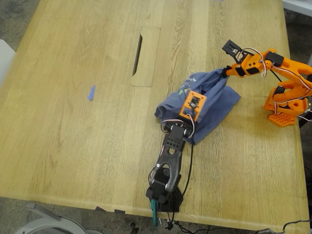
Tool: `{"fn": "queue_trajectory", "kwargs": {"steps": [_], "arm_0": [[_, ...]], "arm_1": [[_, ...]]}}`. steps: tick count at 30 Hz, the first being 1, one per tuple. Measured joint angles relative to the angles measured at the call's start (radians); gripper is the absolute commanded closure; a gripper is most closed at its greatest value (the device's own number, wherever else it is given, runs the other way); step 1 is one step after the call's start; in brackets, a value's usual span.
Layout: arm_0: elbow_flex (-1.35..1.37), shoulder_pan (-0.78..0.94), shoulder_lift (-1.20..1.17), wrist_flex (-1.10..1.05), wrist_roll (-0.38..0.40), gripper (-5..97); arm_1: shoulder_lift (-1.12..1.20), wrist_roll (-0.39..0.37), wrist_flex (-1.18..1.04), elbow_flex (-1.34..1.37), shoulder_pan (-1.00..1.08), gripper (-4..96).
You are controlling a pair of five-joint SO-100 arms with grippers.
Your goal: Fold a T-shirt
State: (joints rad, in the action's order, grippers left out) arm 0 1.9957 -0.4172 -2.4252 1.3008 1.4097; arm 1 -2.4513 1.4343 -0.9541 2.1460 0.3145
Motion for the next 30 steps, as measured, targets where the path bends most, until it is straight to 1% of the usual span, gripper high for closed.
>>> {"fn": "queue_trajectory", "kwargs": {"steps": [12, 25, 29, 30], "arm_0": [[0.166, -0.126, -0.049, -0.114, 0.000, 91], [0.270, -0.239, -0.049, -0.201, 0.000, 91], [0.291, -0.247, -0.049, -0.221, 0.000, 88], [0.296, -0.247, -0.049, -0.224, 0.000, 87]], "arm_1": [[-0.201, 0.005, 0.063, 0.187, -0.081, 91.2], [-0.502, 0.009, 0.080, 0.459, -0.146, 91.1], [-0.557, 0.009, 0.075, 0.506, -0.146, 90.7], [-0.569, 0.009, 0.075, 0.518, -0.146, 89.4]]}}
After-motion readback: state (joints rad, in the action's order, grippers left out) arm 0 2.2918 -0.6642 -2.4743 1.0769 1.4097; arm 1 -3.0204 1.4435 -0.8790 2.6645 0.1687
